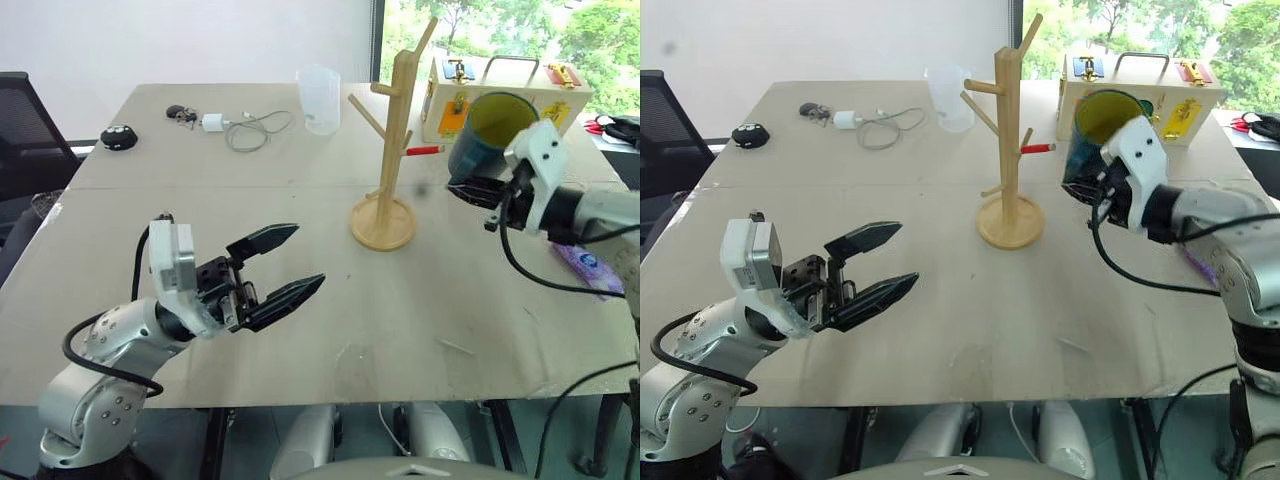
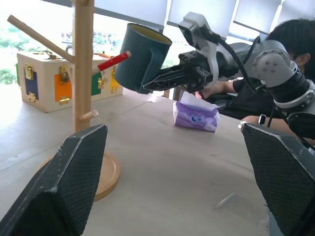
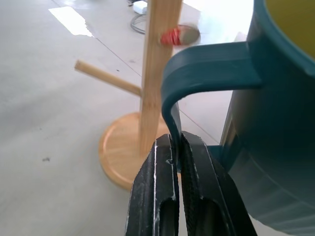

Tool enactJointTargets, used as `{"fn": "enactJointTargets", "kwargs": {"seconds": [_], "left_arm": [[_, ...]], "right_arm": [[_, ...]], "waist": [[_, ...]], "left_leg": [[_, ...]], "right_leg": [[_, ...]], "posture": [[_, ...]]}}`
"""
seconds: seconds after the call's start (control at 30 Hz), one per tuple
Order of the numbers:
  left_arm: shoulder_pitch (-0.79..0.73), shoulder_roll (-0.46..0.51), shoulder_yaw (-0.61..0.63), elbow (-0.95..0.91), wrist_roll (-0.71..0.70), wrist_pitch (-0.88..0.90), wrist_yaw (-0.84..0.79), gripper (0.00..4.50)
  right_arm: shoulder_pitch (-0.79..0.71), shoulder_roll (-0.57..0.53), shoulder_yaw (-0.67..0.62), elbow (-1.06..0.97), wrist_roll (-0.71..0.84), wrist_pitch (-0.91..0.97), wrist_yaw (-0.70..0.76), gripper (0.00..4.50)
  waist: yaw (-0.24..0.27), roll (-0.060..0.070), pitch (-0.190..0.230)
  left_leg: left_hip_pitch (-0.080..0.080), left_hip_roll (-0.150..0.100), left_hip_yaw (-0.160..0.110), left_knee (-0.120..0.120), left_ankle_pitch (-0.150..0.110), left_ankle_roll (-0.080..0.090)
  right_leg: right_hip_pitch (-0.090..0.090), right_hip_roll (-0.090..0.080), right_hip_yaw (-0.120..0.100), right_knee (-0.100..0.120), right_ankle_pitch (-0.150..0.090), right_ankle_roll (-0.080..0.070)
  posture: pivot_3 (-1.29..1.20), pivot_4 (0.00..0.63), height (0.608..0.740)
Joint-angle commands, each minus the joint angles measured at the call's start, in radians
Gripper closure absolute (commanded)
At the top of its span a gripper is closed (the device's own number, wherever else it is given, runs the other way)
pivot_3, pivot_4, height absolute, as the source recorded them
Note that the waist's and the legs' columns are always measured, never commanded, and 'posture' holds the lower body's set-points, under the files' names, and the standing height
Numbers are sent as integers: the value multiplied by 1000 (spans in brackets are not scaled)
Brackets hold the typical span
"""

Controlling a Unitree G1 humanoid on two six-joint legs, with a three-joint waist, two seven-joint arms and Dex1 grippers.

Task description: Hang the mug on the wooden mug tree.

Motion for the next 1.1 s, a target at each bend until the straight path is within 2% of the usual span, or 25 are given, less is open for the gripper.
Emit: {"fn": "enactJointTargets", "kwargs": {"seconds": [0.03,0.33,0.57,0.7,0.73,0.87,0.93,1.1], "left_arm": [[36,20,52,-83,-59,0,28,0],[147,86,211,-86,-150,4,31,0],[135,79,198,-82,-118,-13,68,0],[134,69,179,-95,-98,-9,107,0],[137,68,178,-96,-104,-5,114,0],[137,71,161,-77,-101,9,128,0],[133,82,152,-60,-90,16,129,0],[135,105,85,-45,-25,52,135,0]], "right_arm": [[-84,30,20,0,21,69,-17,4464],[-183,50,82,53,5,115,12,4464],[-225,104,182,131,-65,70,26,4464],[-207,112,128,121,-79,52,-3,3204],[-198,102,107,104,-70,59,-1,2617],[-149,66,-3,17,9,116,12,777],[-117,47,-48,-32,50,132,26,33],[21,-7,-170,-156,163,130,77,33]], "waist": [[-1,0,0],[0,0,0],[-3,0,0],[-2,0,0],[0,0,0],[5,0,0],[4,0,0],[2,0,0]], "left_leg": [[-1,0,0,0,0,0],[-3,0,1,0,0,0],[-3,0,2,0,0,0],[-4,0,2,-1,0,0],[-4,0,2,-1,0,0],[-4,0,2,-1,0,0],[-4,0,2,-1,0,0],[-3,0,2,-3,0,0]], "right_leg": [[-1,0,0,0,0,0],[-5,0,1,1,0,0],[-5,0,2,1,0,0],[-6,0,2,1,0,0],[-6,0,2,1,0,0],[-6,-1,2,1,0,0],[-6,-1,2,1,0,0],[-6,0,2,1,0,0]], "posture": [[0,150,740],[0,150,740],[0,150,740],[0,150,740],[0,150,740],[0,150,740],[0,150,740],[0,150,740]]}}
